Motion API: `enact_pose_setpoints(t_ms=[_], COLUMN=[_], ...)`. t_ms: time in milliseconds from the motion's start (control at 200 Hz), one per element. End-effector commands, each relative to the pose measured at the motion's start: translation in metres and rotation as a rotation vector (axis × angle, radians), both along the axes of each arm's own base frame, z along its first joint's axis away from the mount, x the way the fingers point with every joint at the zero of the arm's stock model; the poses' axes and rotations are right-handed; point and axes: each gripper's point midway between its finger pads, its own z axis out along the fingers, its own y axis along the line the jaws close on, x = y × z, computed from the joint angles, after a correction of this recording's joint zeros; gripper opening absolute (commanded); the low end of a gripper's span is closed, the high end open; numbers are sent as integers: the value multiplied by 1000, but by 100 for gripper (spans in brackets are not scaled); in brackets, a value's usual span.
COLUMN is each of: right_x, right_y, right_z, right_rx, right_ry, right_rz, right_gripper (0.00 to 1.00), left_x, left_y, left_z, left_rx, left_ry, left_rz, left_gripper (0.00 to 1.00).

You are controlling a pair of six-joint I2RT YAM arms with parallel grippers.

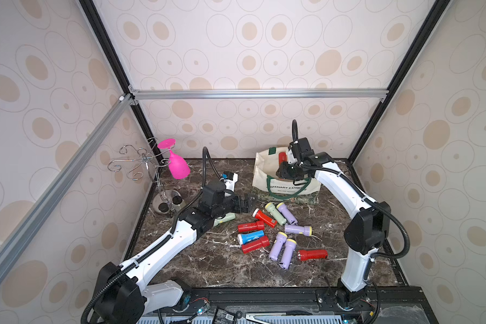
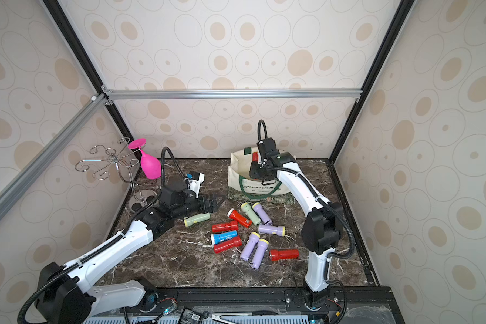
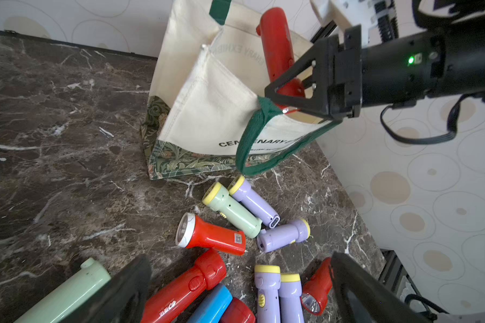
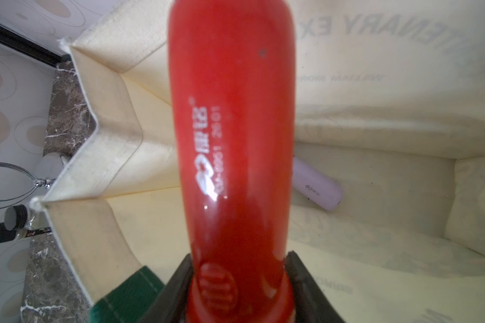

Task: Put the flashlights into the tote bags
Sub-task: Place the flashlight in the canvas bag.

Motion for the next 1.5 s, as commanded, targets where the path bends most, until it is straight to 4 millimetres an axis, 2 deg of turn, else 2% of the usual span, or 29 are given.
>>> enact_pose_setpoints(t_ms=[0, 295, 470, 625, 795, 1005, 1226, 1386, 1496], right_x=[6, 13, 15, 14, 13, 14, 13, 8, 0], right_y=[0, 7, 7, 4, 1, -3, -5, -3, 3], right_z=[-4, -43, -56, -68, -71, -56, -24, 1, 15], right_rx=[-32, -77, -95, -119, -136, -154, -174, -189, -221], right_ry=[14, 153, 184, 212, 223, 185, 114, 67, 31], right_rz=[14, 45, 43, 41, 27, 24, 26, 33, 62], right_gripper=[0, 0, 2, 10, 26, 47, 70, 79, 81], left_x=[1, -4, -8, -10, -13, -19, -26, -31, -33], left_y=[3, 10, 17, 21, 25, 29, 33, 35, 40], left_z=[-7, -44, -65, -74, -79, -85, -94, -103, -109], left_rx=[68, 176, 240, 263, 282, 293, 302, 317, 334], left_ry=[3, 92, 134, 153, 156, 169, 188, 206, 216], left_rz=[-10, -15, -10, -7, -5, -6, -10, -19, -5], left_gripper=[100, 100, 100, 100, 100, 100, 100, 100, 100])
